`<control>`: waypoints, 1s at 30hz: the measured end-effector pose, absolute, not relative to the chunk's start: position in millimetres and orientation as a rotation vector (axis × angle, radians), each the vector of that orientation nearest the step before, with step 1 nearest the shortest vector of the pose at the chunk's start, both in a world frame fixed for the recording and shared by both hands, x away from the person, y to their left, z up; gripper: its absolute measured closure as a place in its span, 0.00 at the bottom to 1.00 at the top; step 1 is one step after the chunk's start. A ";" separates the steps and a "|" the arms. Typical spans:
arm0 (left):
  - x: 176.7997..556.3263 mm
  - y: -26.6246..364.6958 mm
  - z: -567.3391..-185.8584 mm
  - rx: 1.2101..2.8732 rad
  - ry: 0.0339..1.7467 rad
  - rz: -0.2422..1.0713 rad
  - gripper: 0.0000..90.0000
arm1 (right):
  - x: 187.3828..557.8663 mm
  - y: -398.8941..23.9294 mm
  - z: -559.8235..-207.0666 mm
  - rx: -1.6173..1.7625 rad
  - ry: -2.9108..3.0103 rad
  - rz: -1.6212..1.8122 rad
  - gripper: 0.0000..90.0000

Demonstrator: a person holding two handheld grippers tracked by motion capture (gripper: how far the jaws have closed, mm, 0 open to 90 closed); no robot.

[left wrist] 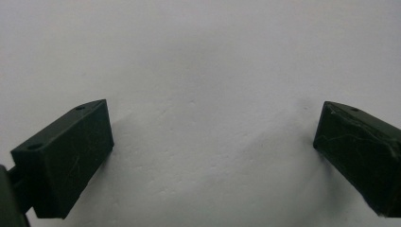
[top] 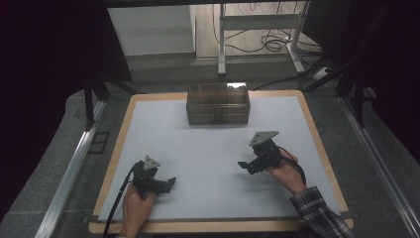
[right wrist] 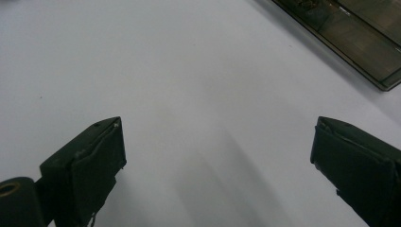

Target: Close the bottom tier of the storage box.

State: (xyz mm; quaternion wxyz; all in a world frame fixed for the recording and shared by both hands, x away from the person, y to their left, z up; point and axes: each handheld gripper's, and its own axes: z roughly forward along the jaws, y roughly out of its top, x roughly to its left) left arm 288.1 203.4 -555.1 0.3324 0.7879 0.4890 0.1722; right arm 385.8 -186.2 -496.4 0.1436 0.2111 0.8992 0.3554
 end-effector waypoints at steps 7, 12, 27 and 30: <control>288.1 203.4 -555.1 2.058 1.278 0.450 0.00 | 380.7 -194.2 -495.7 0.616 2.587 1.019 0.04; 288.1 203.4 -555.1 2.058 1.278 0.450 0.00 | 377.0 -201.5 -495.0 0.626 2.580 1.020 0.04; 288.1 203.4 -555.1 2.058 1.278 0.450 0.00 | 369.3 -220.8 -500.1 0.662 2.579 0.984 0.04; 288.1 203.4 -555.2 2.057 1.278 0.451 0.00 | 368.3 -223.5 -502.4 0.667 2.583 0.969 0.04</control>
